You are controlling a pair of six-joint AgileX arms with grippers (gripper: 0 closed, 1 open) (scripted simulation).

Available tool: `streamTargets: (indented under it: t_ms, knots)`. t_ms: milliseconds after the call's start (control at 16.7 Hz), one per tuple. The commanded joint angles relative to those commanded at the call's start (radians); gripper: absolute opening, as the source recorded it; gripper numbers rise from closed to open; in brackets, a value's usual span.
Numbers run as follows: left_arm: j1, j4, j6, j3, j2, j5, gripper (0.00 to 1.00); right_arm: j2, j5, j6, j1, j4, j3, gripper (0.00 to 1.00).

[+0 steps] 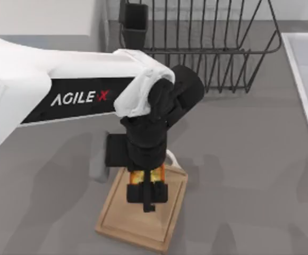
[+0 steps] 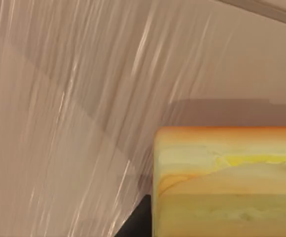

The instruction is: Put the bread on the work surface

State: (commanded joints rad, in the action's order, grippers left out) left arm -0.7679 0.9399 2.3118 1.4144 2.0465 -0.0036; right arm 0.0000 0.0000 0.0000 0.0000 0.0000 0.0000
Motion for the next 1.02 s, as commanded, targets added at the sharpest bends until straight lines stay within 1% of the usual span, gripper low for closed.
streamTargets:
  t_ms: [60,840,900,1020]
  knots:
    - [0.0,0.0,0.0,0.0,0.0,0.0,0.0,0.0,0.0,0.0,0.0,0.0,0.0,1.0]
    - [0.0,0.0,0.0,0.0,0.0,0.0,0.98,0.0,0.0,0.0,0.0,0.0,0.0,1.0]
    - [0.0,0.0,0.0,0.0,0.0,0.0,1.0,0.0,0.0,0.0,0.0,0.0,0.0,1.0]
    - [0.0,0.0,0.0,0.0,0.0,0.0,1.0,0.0,0.0,0.0,0.0,0.0,0.0,1.0]
